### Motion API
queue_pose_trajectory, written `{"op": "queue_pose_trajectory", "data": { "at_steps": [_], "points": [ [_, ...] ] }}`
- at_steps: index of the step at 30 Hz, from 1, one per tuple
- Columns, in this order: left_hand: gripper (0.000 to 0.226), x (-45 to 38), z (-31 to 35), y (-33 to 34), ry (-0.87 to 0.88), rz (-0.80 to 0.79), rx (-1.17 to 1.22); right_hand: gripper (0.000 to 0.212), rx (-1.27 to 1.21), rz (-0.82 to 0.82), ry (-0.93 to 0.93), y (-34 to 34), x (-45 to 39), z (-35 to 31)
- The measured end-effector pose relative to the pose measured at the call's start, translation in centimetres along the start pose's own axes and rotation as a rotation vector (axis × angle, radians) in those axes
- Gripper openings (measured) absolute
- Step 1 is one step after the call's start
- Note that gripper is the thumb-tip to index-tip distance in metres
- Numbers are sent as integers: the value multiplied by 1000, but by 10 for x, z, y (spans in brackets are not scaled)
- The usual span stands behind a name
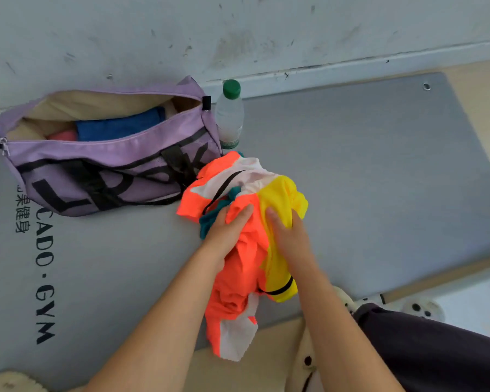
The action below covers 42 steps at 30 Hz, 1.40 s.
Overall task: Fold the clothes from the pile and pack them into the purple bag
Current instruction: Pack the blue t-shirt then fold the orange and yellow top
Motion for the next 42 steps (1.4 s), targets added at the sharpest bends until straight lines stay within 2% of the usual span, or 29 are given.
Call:
{"op": "queue_pose_trajectory", "data": {
  "at_steps": [2,4,7,10,13,16,19,23,29,31,33,36,37,39,40,42],
  "points": [
    [24,3,27,43,118,-130,-43,45,-75,78,-63,-35,-1,-22],
    [7,8,57,80,234,-205,-56,32,-140,154,-134,-70,-2,-45],
    [13,20,100,102,386,-174,-76,45,-195,214,-170,-115,3,-70],
    [36,36,132,89,607,-25,-372,55,-91,270,-137,-143,13,-80],
    [47,64,151,63,717,75,-629,59,9,304,-50,-149,39,-89],
    [51,99,162,34,716,113,-665,58,-61,199,-84,-143,76,-111],
    [55,142,177,4,716,144,-573,40,-156,35,-195,-142,119,-143],
    [56,208,198,-41,782,176,-435,27,-216,-178,-391,-145,185,-192],
    [56,313,232,-117,1020,355,-308,14,-292,-130,-639,-154,280,-259],
    [52,338,234,-139,1014,312,-214,20,-322,-175,-684,-149,304,-271],
    [37,358,230,-148,975,226,-150,26,-361,-264,-720,-138,325,-279],
    [24,377,212,-139,965,116,-208,29,-395,-467,-746,-113,356,-282],
    [29,381,204,-134,941,96,-236,30,-385,-545,-751,-102,364,-280],
    [58,385,186,-127,873,44,-277,29,-317,-678,-758,-82,377,-275],
    [63,385,177,-125,854,8,-329,27,-258,-715,-765,-74,382,-271],
    [54,383,162,-125,794,-61,-462,22,-134,-759,-790,-62,384,-262]
  ]
}}
Point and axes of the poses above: each hand's wrist, its own x-axis away from the middle knuckle, its own y-axis out of the palm, z = x × y, the point moved 3 cm from there along -x, towards the middle knuckle, and after that the axes turned 7 degrees about x, right-handed, at the moved point
